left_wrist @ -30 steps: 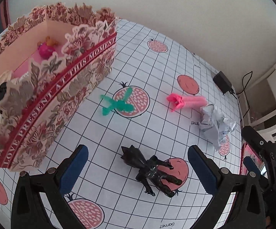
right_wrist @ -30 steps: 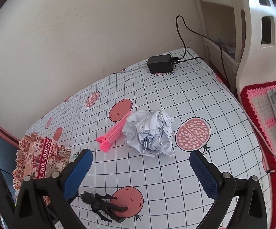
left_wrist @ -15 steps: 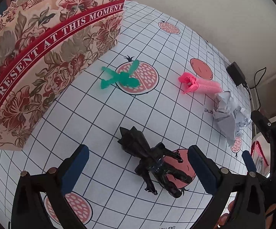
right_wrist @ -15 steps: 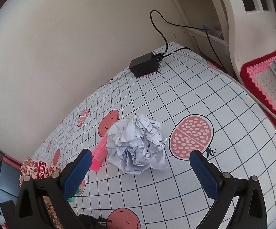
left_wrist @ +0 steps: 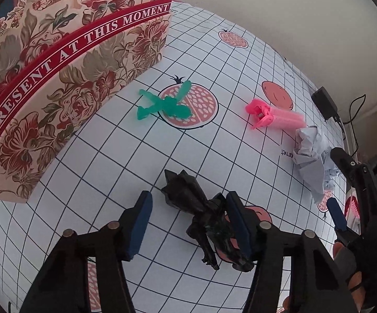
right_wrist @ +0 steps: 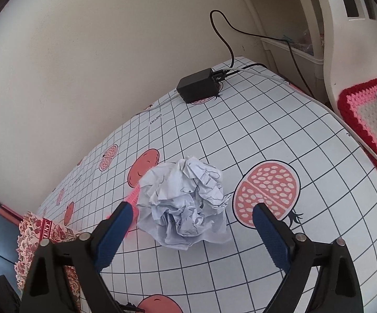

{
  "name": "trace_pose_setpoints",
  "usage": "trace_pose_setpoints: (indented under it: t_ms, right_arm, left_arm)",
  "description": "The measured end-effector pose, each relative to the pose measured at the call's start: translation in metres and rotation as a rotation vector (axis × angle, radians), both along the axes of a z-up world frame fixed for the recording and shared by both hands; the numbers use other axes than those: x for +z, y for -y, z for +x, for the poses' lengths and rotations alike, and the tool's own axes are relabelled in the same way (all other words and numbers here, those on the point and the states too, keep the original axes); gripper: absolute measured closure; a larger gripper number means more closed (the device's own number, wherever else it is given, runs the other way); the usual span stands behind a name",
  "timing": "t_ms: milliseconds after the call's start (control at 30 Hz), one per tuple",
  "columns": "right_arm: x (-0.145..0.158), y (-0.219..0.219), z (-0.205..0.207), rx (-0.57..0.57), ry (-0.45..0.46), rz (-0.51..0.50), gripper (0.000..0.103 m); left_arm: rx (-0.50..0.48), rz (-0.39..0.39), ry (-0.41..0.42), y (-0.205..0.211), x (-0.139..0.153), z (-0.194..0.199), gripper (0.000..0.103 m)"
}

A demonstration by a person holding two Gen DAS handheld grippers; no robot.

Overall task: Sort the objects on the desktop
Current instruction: 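Grasp the black action figure with the left gripper while the right gripper grasps the crumpled paper, then lift and carry the black figure and crumpled paper over the pink box with both grippers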

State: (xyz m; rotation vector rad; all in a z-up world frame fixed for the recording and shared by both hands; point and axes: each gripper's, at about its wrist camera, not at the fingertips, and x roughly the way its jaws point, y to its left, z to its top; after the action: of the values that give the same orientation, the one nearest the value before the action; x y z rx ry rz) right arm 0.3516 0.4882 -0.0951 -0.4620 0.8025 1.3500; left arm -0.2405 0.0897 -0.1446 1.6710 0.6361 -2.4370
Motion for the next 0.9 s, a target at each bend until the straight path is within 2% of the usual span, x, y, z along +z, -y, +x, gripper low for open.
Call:
trace_pose_setpoints:
  t_ms: [100, 367, 500, 633, 900]
  right_arm:
    - [-0.004, -0.001, 0.003, 0.019, -0.032, -0.006, 0.022]
    - [-0.01, -0.004, 0.003, 0.057, -0.077, -0.005, 0.044]
    - [-0.007, -0.003, 0.002, 0.099, -0.106, 0.0, 0.065]
    - [-0.007, -0.003, 0.001, 0.114, -0.107, -0.004, 0.07]
    - [0.001, 0.0, 0.0, 0.139, -0.116, 0.009, 0.072]
  left_arm:
    - [-0.004, 0.016, -0.003, 0.0, 0.0, -0.001, 0.053]
    - [-0.008, 0.031, -0.006, 0.003, 0.0, -0.002, 0.053]
    - [-0.007, 0.039, -0.006, 0.004, 0.0, -0.002, 0.053]
    - [-0.004, 0.047, -0.006, 0.006, 0.0, -0.002, 0.053]
    - [0.011, 0.065, -0.018, 0.013, 0.005, -0.002, 0.053]
